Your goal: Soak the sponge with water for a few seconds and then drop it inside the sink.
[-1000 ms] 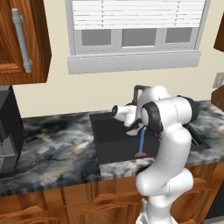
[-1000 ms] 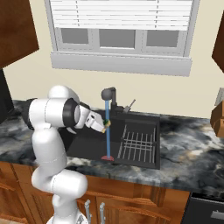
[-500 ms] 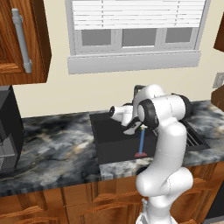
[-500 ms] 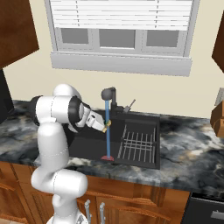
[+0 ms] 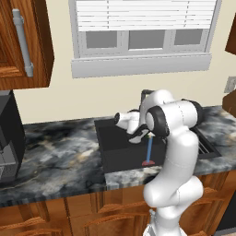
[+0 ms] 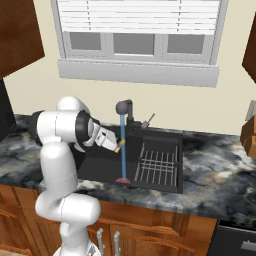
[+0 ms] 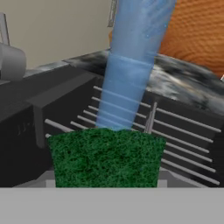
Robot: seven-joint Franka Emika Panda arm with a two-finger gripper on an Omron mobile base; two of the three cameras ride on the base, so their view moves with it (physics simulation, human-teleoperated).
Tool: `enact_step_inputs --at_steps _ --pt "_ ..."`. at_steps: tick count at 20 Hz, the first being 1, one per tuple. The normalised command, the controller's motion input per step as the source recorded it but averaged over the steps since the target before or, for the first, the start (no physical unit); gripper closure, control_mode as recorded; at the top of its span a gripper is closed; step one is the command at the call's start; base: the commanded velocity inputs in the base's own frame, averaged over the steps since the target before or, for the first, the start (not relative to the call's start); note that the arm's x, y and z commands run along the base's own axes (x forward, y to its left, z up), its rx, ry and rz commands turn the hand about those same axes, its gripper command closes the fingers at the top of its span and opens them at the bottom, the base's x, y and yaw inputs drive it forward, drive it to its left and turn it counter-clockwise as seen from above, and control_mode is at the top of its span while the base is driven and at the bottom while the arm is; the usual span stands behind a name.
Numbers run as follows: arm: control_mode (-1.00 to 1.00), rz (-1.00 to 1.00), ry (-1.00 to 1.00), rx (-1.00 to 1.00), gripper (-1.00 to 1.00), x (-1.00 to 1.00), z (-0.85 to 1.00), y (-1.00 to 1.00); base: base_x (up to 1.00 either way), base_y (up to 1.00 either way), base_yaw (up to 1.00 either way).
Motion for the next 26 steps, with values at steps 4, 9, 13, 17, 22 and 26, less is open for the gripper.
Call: enact_step_inputs --at_steps 4,9,13,17,22,26 --pt "-1.0 0.0 0.0 0.0 1.0 -0.13 0.07 0.27 0.0 0.0 0.0" --pt "-1.0 0.09 0.02 0.01 1.0 -0.07 0.18 0.29 0.0 0.0 0.0" --pt "-1.0 0.14 0.03 0.03 1.0 -0.01 0.29 0.26 0.0 0.0 0.0" --pt "-1.0 0.19 0.08 0.07 1.0 0.0 0.36 0.29 0.0 0.0 0.0" --pt "-1.0 0.26 0.15 0.1 1.0 0.0 0.4 0.2 0.0 0.0 0.0" --pt "-1.0 0.25 0.09 0.15 1.0 0.0 0.41 0.08 0.0 0.0 0.0"
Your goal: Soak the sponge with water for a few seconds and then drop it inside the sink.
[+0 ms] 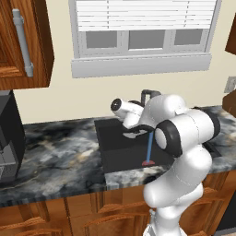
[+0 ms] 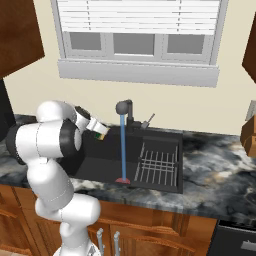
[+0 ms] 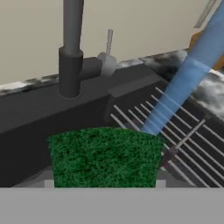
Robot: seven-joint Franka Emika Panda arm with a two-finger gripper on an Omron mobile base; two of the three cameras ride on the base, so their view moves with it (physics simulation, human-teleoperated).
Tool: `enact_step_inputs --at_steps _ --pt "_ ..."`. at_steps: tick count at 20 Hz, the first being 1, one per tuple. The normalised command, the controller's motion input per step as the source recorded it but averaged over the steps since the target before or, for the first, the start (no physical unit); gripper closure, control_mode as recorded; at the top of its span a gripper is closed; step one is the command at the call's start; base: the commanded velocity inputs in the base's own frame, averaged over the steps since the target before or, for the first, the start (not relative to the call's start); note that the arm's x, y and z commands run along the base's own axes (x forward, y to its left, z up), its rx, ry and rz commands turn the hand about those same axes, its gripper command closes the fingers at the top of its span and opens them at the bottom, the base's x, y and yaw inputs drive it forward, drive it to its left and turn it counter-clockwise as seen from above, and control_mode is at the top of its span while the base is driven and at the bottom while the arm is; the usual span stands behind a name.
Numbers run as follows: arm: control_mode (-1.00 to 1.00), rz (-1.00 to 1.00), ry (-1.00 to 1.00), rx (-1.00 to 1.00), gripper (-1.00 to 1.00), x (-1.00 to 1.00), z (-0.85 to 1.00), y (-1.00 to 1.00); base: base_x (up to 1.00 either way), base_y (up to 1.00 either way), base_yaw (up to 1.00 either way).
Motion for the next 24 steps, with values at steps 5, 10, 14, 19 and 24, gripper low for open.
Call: enact_step_inputs --at_steps 5,10,14,19,24 --pt "-1.0 0.21 0.02 0.2 1.0 0.0 0.27 0.12 0.0 0.0 0.0" --pt "-1.0 0.2 0.0 0.17 1.0 0.0 0.17 0.2 0.0 0.0 0.0" --pt "-1.0 0.16 0.01 0.17 1.0 0.0 0.27 0.16 0.0 0.0 0.0" --pt "-1.0 0.17 0.12 0.12 1.0 -0.02 0.35 0.18 0.0 0.0 0.0" --pt "-1.0 0.17 0.19 0.04 1.0 -0.16 0.39 0.12 0.0 0.0 0.0"
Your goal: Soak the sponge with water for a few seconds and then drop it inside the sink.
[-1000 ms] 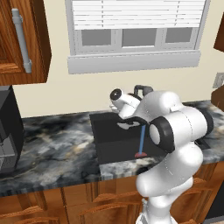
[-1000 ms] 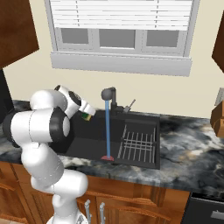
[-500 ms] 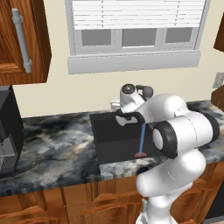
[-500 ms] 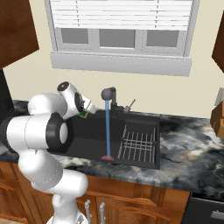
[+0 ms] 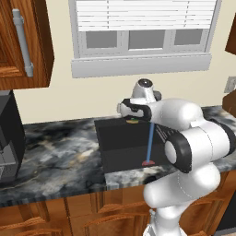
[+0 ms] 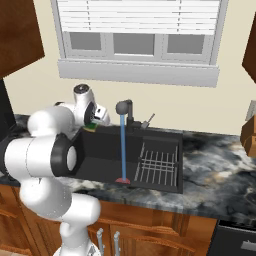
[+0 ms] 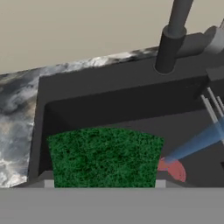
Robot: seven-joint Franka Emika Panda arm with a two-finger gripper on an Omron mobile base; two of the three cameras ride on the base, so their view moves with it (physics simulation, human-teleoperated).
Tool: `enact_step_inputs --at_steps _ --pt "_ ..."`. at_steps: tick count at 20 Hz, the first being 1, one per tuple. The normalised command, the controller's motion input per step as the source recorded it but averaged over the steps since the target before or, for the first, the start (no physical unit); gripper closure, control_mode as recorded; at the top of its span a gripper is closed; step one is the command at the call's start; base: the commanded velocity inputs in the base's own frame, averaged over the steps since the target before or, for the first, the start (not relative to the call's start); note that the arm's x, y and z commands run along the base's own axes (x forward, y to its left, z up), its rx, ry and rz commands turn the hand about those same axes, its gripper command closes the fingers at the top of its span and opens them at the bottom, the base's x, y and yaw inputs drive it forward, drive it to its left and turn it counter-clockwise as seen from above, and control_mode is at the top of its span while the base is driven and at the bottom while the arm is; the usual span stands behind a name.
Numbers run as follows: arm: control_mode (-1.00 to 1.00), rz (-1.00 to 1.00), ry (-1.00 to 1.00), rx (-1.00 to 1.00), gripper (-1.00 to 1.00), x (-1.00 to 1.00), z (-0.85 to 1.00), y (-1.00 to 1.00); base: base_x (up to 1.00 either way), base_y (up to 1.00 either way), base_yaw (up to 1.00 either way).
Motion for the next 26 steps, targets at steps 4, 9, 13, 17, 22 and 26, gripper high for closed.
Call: enact_step_inputs --at_steps 4,9,13,17,22,26 --pt "-1.0 0.14 0.23 0.0 1.0 -0.11 0.14 0.12 0.0 0.0 0.0" --pt "-1.0 0.1 0.18 0.0 1.0 0.0 0.0 0.14 0.0 0.0 0.0" --pt "-1.0 0.03 0.07 -0.01 1.0 0.0 -0.06 0.21 0.0 0.0 0.0" --pt "-1.0 0.02 0.02 0.0 1.0 -0.01 -0.29 0.05 0.0 0.0 0.0" --pt "-1.0 0.0 0.0 -0.01 1.0 -0.08 -0.29 0.0 0.0 0.0 0.0" --pt "-1.0 0.0 0.0 0.0 1.0 0.0 -0.47 0.0 0.0 0.0 0.0"
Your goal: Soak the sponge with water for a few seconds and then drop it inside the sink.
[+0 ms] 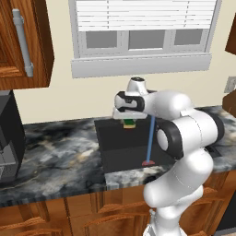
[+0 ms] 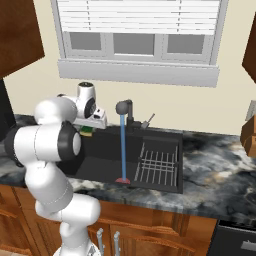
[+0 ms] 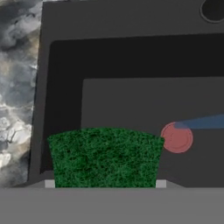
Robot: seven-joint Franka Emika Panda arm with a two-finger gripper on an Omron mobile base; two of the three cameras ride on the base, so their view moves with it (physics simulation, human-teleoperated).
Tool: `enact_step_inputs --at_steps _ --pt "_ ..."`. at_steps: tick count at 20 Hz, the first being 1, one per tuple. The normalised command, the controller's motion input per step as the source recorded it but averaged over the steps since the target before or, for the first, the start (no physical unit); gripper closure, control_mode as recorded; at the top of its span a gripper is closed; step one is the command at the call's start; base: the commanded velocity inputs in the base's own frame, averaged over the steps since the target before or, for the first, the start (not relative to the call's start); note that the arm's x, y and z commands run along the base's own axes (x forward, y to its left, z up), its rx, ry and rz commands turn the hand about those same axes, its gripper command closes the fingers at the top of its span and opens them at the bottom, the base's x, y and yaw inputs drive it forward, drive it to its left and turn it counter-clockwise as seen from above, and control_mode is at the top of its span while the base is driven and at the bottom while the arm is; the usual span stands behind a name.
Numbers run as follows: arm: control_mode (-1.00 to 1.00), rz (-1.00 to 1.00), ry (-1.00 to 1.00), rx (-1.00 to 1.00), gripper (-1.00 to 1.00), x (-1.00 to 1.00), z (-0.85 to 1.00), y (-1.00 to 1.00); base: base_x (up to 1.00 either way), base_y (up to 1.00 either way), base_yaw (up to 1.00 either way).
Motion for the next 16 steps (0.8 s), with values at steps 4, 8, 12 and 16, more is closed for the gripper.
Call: enact_step_inputs --at_steps 4,8,12,16 --pt "-1.0 0.0 0.0 0.0 1.0 0.0 -0.52 0.0 0.0 0.0 0.0" --pt "-1.0 0.0 0.0 0.0 1.0 0.0 -0.57 0.0 0.0 0.0 0.0" --pt "-1.0 0.0 0.0 0.0 1.0 0.0 -0.48 0.0 0.0 0.0 0.0" --pt "-1.0 0.0 0.0 0.0 1.0 0.0 -0.35 0.02 0.0 0.0 0.0"
